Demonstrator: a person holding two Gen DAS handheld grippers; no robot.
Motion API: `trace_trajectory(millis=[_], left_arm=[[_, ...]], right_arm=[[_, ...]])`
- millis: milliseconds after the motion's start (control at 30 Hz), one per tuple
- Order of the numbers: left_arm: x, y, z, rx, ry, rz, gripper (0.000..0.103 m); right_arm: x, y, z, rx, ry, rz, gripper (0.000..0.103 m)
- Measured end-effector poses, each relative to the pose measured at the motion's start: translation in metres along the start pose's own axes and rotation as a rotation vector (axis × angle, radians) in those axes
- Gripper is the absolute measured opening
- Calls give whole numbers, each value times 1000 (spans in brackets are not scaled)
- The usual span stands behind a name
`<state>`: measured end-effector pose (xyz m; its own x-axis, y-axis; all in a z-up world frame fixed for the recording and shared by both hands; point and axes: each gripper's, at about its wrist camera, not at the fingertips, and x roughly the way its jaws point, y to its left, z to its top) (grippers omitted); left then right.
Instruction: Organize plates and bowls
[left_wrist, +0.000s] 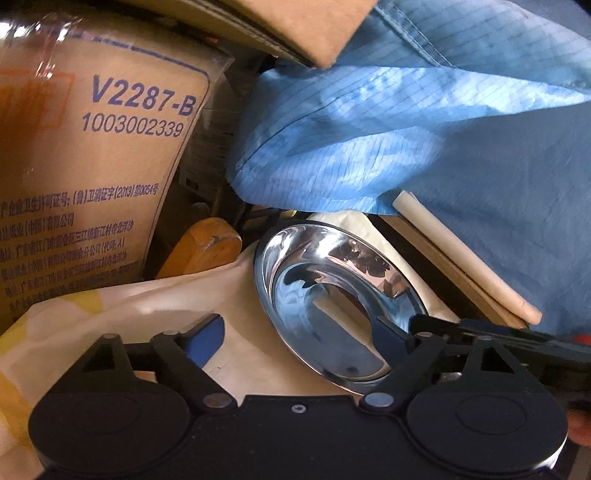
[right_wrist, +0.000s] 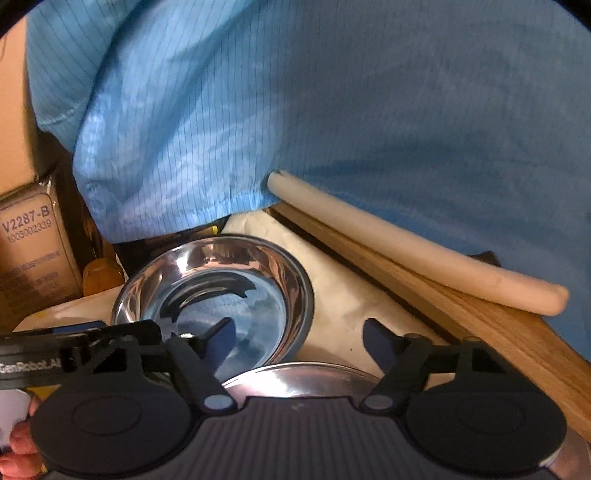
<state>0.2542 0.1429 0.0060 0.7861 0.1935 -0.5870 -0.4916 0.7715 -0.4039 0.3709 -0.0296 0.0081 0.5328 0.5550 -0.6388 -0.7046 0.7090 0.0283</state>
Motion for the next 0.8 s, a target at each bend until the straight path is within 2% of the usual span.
trace_trajectory(millis=[200,300,367,467,533,800], left_arm=[[-2,11,-1,-68,-16,-19,67],[-1,17,-1,-99,-15,-28,52],[1,20,-1,-114,-14,-39,45],[4,23,-2,-135,4,-66,24],[5,23,-3,-137,2,-63,20],[-9,24,-3,-131,-34,-62,21]], right_arm=[[13,0,0,29,30,21,44],[18,-2,0,57,48,32,32],[21,-4,0,70,50,30,28],[23,-7,0,103,46,24,19],[24,-10,1,135,41,23,15],[13,-11,1,161,-5,36,13]])
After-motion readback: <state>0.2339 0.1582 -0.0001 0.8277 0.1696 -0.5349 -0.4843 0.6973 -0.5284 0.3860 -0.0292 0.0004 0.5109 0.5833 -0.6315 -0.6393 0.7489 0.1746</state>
